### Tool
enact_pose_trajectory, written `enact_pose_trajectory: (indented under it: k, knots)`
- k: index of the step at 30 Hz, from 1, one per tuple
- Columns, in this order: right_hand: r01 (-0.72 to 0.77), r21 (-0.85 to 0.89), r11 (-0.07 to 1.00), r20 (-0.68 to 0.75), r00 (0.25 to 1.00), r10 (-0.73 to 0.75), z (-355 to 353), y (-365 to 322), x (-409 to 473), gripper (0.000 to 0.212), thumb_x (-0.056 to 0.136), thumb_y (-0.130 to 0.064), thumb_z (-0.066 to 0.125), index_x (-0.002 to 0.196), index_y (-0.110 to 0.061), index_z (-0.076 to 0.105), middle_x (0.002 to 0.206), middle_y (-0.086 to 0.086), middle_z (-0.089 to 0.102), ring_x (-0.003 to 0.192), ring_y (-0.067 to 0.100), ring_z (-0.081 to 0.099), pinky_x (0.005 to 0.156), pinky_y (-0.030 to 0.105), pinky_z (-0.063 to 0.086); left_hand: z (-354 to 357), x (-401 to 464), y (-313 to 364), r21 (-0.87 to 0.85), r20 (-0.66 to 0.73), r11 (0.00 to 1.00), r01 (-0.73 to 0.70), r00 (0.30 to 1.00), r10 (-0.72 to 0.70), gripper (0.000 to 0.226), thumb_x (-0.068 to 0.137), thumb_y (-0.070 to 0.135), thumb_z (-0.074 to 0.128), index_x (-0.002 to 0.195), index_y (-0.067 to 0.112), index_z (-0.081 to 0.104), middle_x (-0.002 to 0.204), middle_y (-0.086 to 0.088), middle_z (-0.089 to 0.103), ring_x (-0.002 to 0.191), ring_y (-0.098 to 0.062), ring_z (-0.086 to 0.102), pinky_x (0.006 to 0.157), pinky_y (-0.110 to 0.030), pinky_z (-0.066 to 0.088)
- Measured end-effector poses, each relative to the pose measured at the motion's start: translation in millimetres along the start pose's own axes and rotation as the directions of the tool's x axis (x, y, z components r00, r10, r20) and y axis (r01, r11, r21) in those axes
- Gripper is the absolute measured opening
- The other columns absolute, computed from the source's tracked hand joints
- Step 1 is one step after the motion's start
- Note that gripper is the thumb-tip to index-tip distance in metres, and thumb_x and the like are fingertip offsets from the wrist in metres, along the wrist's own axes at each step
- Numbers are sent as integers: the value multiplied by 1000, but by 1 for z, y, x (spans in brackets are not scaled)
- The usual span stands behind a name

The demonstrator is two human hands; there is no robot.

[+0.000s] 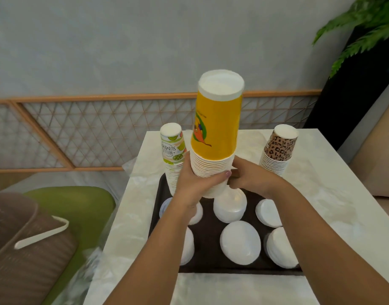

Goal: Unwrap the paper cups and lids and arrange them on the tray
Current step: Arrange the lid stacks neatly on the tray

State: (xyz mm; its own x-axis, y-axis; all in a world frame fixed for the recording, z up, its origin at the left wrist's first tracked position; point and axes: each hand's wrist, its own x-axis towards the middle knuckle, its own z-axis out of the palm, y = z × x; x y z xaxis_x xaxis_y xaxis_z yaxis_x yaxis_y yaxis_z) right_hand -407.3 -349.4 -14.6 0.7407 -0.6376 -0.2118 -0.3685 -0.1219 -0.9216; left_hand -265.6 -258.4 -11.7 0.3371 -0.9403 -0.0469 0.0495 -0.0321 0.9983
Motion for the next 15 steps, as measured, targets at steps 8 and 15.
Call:
enact_pose_trajectory:
  k: [8,15]
  knots:
    - [-16,-55,998,-335,942,-3,68,-4,64,90,76,-12,77,147,-23,22,151,6,29,138,22,29,106,36,35,-75,-24,37,-10,-86,1000,-19,996,18,59,65,13,78,116,28,52,94,20,67,80,6,64,60,-20,49]
    - [44,25,999,-490,871,-26,110,-7,113,99,61,-22,88,142,-18,30,139,3,47,128,22,46,99,37,41,-117,-19,28,-36,-190,999,25,981,-32,55,67,11,76,113,33,53,92,23,68,76,11,64,61,-25,45]
